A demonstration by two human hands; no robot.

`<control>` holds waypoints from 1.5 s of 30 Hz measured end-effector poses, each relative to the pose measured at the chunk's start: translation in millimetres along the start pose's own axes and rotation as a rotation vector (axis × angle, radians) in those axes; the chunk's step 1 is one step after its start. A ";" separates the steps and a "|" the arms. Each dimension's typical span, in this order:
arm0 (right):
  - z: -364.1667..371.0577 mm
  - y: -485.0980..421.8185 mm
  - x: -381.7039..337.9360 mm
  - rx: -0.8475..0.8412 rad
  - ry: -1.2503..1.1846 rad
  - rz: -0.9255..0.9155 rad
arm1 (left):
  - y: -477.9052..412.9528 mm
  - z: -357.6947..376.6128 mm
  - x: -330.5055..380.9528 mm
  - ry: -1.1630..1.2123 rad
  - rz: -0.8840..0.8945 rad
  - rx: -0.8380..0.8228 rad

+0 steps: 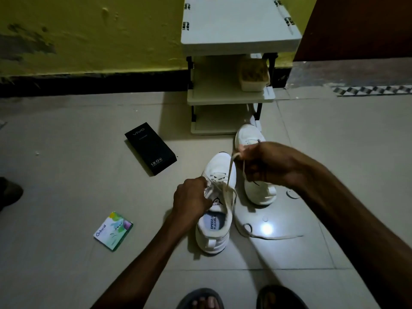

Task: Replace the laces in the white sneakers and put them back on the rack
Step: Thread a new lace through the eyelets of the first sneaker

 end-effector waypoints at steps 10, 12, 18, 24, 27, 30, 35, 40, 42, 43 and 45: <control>29.5 50.9 -89.6 -0.391 -0.659 -0.377 | 3.5 0.6 -2.9 0.096 0.030 0.064; 32.3 47.2 -87.0 -0.415 -0.690 -0.379 | 4.6 0.9 -4.4 0.109 0.013 0.058; 21.8 35.8 -61.2 -0.365 -0.567 -0.250 | 1.1 7.7 -4.9 0.152 -0.035 -0.004; -5.0 1.2 30.4 0.023 0.444 0.046 | 7.6 8.8 4.1 0.239 0.065 0.075; -0.6 -8.9 85.0 -0.218 1.221 0.160 | 6.0 7.5 7.6 0.203 0.101 0.061; -3.7 -8.6 122.6 -0.371 1.408 0.390 | 5.4 6.1 6.2 0.200 0.092 0.078; -2.3 -27.5 75.8 0.003 1.374 0.008 | 7.6 4.4 8.2 0.211 0.103 0.126; -0.8 -38.0 38.1 0.329 1.261 -0.233 | 7.2 2.1 5.6 0.272 0.058 0.175; 3.5 -43.6 39.5 0.327 1.215 -0.244 | 7.2 1.0 4.6 0.275 0.052 0.175; 4.4 -46.4 42.7 0.327 1.192 -0.228 | 7.0 0.6 4.6 0.271 0.055 0.176; 3.3 -51.2 48.8 0.359 1.186 -0.184 | 6.7 1.1 4.9 0.268 0.063 0.184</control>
Point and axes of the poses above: each hand's wrist, its own y-axis away from the middle knuckle, its own z-axis out of the palm, x = y × z, the point moved 7 cm from there along -y, towards the middle knuckle, and after that the axes turned 3 degrees about y, right-handed, at the moved point
